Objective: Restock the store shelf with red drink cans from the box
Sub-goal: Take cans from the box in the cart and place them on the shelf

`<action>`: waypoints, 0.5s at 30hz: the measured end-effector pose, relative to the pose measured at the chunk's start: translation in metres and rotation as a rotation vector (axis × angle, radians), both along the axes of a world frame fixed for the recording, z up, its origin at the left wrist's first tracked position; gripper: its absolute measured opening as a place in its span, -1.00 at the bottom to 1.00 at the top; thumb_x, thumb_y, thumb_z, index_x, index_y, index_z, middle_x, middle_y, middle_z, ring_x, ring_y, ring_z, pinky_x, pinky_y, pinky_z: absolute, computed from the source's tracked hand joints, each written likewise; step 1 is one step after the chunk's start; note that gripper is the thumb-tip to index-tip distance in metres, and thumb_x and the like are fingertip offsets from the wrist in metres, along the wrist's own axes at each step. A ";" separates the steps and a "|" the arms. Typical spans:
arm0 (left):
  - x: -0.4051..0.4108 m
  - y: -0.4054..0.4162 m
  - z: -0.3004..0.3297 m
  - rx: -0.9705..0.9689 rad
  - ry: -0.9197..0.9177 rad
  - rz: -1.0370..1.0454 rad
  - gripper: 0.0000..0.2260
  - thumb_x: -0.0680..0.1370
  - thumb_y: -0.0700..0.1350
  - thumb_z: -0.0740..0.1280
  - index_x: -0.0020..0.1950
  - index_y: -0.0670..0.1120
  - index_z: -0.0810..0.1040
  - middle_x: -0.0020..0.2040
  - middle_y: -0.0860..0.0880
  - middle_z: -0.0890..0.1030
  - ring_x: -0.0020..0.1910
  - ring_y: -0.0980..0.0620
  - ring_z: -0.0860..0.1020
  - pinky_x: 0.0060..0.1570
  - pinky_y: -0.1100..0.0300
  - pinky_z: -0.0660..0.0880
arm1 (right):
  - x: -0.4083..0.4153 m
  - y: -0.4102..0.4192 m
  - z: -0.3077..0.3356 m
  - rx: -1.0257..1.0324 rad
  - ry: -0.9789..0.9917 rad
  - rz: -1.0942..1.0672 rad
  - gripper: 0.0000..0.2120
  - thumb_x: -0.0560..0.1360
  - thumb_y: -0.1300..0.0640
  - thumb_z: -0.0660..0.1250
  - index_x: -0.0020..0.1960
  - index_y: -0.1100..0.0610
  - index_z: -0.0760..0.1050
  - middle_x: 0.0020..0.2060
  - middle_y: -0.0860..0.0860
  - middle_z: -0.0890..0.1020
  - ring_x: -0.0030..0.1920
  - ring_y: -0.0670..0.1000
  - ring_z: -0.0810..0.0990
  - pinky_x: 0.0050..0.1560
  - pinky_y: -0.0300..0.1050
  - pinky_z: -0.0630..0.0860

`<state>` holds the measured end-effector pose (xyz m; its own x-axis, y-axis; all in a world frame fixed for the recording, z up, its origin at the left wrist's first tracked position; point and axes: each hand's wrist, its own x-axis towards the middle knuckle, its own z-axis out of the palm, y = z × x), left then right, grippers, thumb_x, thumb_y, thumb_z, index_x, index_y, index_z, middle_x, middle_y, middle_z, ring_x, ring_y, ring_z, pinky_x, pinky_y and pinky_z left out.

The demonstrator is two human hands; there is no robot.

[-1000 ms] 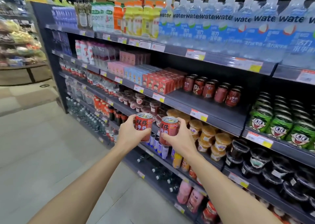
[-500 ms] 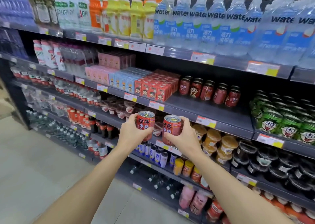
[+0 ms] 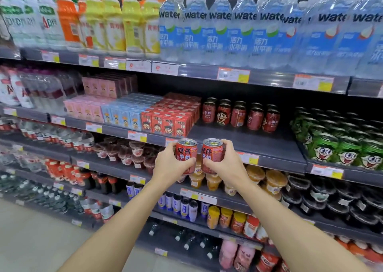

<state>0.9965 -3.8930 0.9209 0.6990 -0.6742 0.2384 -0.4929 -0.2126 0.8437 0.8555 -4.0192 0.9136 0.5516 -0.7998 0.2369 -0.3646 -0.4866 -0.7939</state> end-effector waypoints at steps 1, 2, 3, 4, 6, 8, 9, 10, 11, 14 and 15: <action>0.005 -0.010 0.003 0.006 -0.014 -0.006 -0.38 0.35 0.08 0.55 0.33 -0.01 0.41 -0.04 0.18 0.52 0.01 0.15 0.56 0.03 0.20 0.52 | 0.004 -0.008 0.001 -0.003 -0.008 -0.006 -0.29 0.32 -0.14 0.51 0.35 -0.07 0.24 0.11 -0.07 0.59 0.08 -0.04 0.59 0.08 0.00 0.57; 0.011 -0.019 0.006 0.008 -0.029 -0.014 -0.37 0.35 0.10 0.54 0.34 -0.01 0.41 0.00 0.14 0.54 0.04 0.12 0.56 0.08 0.13 0.53 | 0.008 -0.015 0.003 -0.004 -0.007 -0.013 -0.30 0.34 -0.11 0.51 0.36 -0.06 0.24 0.09 -0.08 0.58 0.07 -0.05 0.57 0.05 -0.03 0.56; 0.017 -0.030 0.008 0.013 -0.045 -0.023 -0.36 0.34 0.12 0.54 0.34 -0.01 0.40 0.03 0.12 0.55 0.05 0.11 0.56 0.11 0.08 0.54 | 0.012 -0.023 0.004 -0.008 -0.010 -0.022 -0.31 0.36 -0.09 0.51 0.36 -0.05 0.24 0.08 -0.08 0.57 0.05 -0.05 0.56 0.03 -0.06 0.54; 0.022 -0.040 0.011 0.017 -0.060 -0.031 -0.36 0.34 0.13 0.54 0.33 0.00 0.40 0.03 0.11 0.55 0.05 0.11 0.56 0.12 0.05 0.54 | 0.016 -0.032 0.006 -0.007 -0.018 -0.034 -0.31 0.37 -0.08 0.51 0.37 -0.04 0.25 0.08 -0.07 0.57 0.05 -0.05 0.57 0.02 -0.07 0.54; 0.033 -0.060 0.017 0.020 -0.083 -0.038 -0.37 0.32 0.15 0.54 0.31 0.00 0.41 0.02 0.12 0.56 0.05 0.10 0.57 0.13 0.02 0.54 | 0.024 -0.050 0.010 -0.014 -0.038 -0.059 -0.30 0.34 -0.10 0.52 0.37 -0.05 0.26 0.10 -0.06 0.60 0.06 -0.03 0.61 0.06 -0.03 0.58; 0.042 -0.080 0.022 0.016 -0.100 -0.036 -0.35 0.31 0.17 0.53 0.31 0.01 0.42 0.02 0.12 0.56 0.06 0.08 0.58 0.12 0.00 0.55 | 0.032 -0.068 0.014 -0.012 -0.048 -0.074 -0.27 0.32 -0.13 0.52 0.37 -0.07 0.25 0.12 -0.04 0.61 0.07 -0.02 0.62 0.09 0.01 0.59; 0.045 -0.090 0.024 0.014 -0.107 -0.032 -0.34 0.29 0.19 0.52 0.31 0.01 0.42 0.02 0.12 0.57 0.06 0.07 0.58 0.11 0.00 0.56 | 0.035 -0.076 0.016 -0.003 -0.058 -0.084 -0.25 0.31 -0.14 0.52 0.38 -0.07 0.25 0.12 -0.04 0.61 0.07 -0.01 0.62 0.09 0.04 0.60; 0.048 -0.099 0.026 0.013 -0.112 -0.031 -0.33 0.29 0.19 0.52 0.31 0.02 0.41 0.02 0.12 0.58 0.05 0.08 0.58 0.09 0.01 0.56 | 0.039 -0.084 0.018 0.005 -0.063 -0.098 -0.24 0.30 -0.15 0.51 0.39 -0.08 0.24 0.13 -0.03 0.61 0.08 -0.01 0.62 0.10 0.06 0.60; 0.050 -0.107 0.027 0.006 -0.109 -0.036 -0.33 0.29 0.19 0.52 0.32 0.01 0.41 0.02 0.12 0.57 0.04 0.09 0.58 0.08 0.03 0.56 | 0.042 -0.092 0.019 0.007 -0.069 -0.108 -0.23 0.30 -0.16 0.51 0.40 -0.08 0.23 0.14 -0.03 0.61 0.09 0.00 0.62 0.11 0.07 0.60; 0.057 -0.128 0.027 -0.013 -0.105 -0.056 -0.33 0.34 0.12 0.53 0.36 -0.02 0.39 0.01 0.15 0.53 -0.01 0.15 0.53 0.01 0.16 0.50 | 0.048 -0.108 0.020 0.016 -0.075 -0.122 -0.23 0.30 -0.16 0.50 0.40 -0.11 0.22 0.14 -0.04 0.61 0.09 -0.01 0.62 0.10 0.08 0.60; 0.059 -0.134 0.027 -0.016 -0.103 -0.062 -0.33 0.35 0.11 0.54 0.37 -0.04 0.38 0.00 0.16 0.51 -0.02 0.16 0.52 0.00 0.18 0.48 | 0.050 -0.113 0.019 0.022 -0.071 -0.129 -0.24 0.31 -0.14 0.50 0.40 -0.10 0.22 0.14 -0.04 0.61 0.09 -0.01 0.61 0.10 0.07 0.60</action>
